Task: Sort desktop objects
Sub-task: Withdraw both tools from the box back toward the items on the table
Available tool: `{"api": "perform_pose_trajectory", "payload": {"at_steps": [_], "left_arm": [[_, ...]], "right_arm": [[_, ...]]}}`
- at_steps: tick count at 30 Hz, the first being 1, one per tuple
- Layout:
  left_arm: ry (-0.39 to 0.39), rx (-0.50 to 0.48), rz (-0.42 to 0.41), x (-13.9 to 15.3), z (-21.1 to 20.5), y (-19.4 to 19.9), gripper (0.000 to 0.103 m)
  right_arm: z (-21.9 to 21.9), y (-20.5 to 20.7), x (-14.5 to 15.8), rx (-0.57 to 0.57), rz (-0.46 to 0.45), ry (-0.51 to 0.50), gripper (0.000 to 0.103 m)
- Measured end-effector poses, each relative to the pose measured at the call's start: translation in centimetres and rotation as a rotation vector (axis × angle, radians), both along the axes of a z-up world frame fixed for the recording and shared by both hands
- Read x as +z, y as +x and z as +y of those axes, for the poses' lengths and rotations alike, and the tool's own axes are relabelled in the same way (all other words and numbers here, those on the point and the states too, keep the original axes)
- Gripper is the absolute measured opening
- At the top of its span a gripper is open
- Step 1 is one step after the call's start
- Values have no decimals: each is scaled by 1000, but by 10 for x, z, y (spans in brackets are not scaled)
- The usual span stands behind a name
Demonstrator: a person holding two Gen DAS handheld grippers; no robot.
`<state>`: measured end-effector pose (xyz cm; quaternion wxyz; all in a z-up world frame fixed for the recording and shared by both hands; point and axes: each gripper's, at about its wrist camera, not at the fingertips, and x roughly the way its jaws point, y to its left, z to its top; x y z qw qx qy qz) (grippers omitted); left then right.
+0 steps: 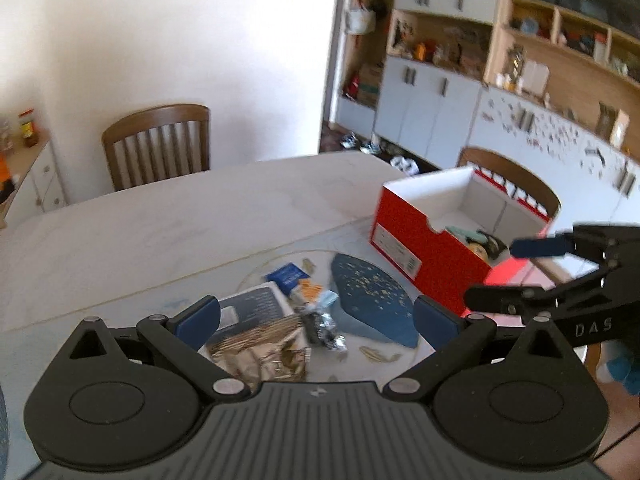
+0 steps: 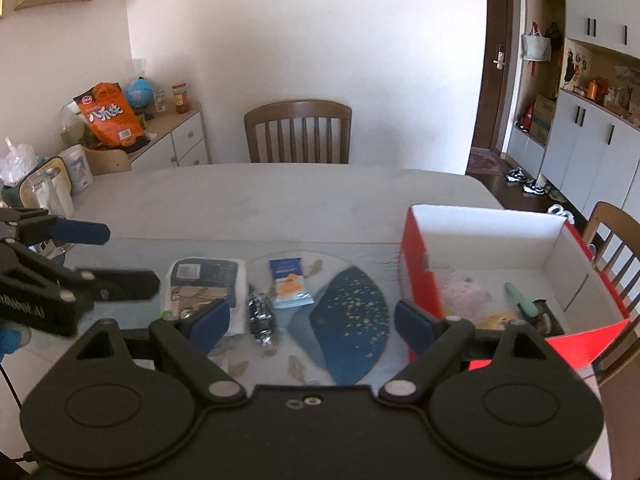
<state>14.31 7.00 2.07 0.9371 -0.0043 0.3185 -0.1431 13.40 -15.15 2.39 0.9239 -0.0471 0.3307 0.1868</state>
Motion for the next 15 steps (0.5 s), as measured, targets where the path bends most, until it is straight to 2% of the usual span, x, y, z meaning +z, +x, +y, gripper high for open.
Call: {"api": "perform_pose_trajectory", "payload": {"at_steps": [4,8,15], "left_arm": [[40,58,-26,-7,16,-4,103],[32,65,-14,-15,37,-8,103],[54,-17,6,-40,43,-22,103]], "right_arm": [[12,-4,-9,15,7,-13,90],[21,-8,-13,26,8,-23,90],[33,-1,-26,20,9,-43,88]]}}
